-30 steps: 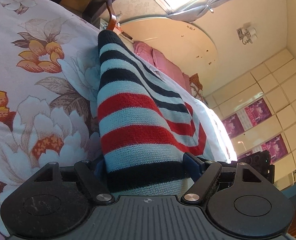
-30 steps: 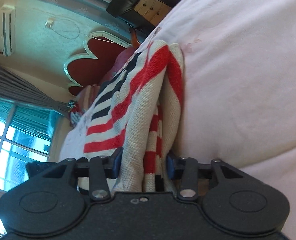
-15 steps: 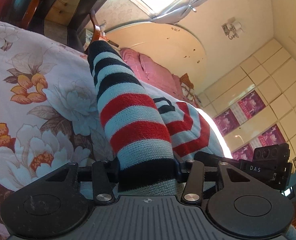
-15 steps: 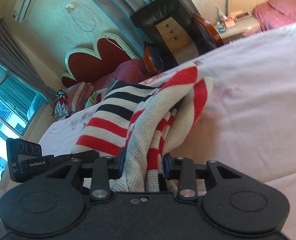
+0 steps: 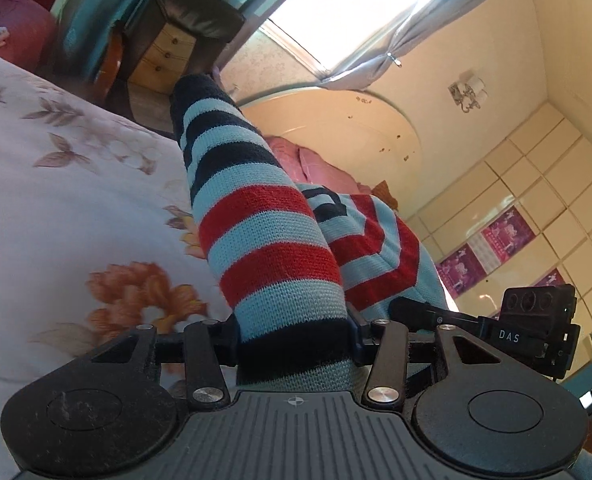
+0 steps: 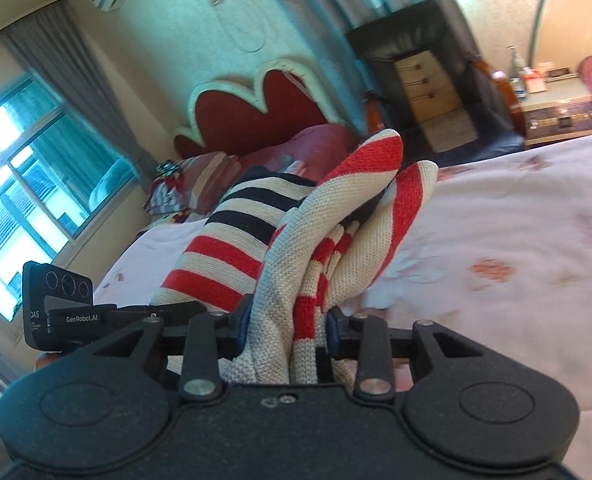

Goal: Fold small clothes
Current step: 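Lift the held edge and fold the sweater over once more with both grippers, then lay the folded sweater down and open both grippers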

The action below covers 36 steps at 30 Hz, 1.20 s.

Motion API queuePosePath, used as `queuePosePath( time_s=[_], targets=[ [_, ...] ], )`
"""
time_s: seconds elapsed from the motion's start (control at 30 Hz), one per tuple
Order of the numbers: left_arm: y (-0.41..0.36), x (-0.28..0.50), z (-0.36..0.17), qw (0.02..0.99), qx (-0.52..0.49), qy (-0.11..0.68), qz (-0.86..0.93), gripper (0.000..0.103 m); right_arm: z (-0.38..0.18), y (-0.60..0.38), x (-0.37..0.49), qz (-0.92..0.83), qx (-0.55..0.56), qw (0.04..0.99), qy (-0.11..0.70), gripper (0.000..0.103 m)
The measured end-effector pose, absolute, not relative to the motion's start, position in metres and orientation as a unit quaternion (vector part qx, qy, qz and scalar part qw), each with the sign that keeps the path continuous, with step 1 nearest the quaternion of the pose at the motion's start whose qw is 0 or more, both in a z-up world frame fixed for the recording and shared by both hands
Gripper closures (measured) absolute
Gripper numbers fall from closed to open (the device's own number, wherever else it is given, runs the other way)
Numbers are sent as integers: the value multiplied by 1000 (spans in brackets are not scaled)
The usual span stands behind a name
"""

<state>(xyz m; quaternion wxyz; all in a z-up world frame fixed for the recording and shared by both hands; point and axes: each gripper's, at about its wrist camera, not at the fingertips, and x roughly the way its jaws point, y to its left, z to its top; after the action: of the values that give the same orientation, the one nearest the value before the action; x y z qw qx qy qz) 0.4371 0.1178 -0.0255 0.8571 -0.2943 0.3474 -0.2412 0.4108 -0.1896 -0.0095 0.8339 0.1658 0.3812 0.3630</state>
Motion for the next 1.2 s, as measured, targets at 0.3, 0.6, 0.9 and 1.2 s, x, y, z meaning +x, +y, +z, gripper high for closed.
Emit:
queuePosePath(
  time_s=[0.3, 0.6, 0.9, 1.2],
  targets=[
    [253, 379, -62, 856, -317, 353, -208, 56, -42, -51, 394, 402, 186, 801, 402, 69],
    [330, 350, -89, 847, -313, 375, -209, 56, -53, 32, 368, 404, 171, 795, 419, 69],
    [334, 339, -117, 851, -317, 371, -194, 46, -108, 16, 372, 341, 250, 775, 469, 64],
    [341, 302, -37, 926, -190, 281, -169, 33, -43, -13, 354, 308, 209, 831, 414, 78]
  ],
)
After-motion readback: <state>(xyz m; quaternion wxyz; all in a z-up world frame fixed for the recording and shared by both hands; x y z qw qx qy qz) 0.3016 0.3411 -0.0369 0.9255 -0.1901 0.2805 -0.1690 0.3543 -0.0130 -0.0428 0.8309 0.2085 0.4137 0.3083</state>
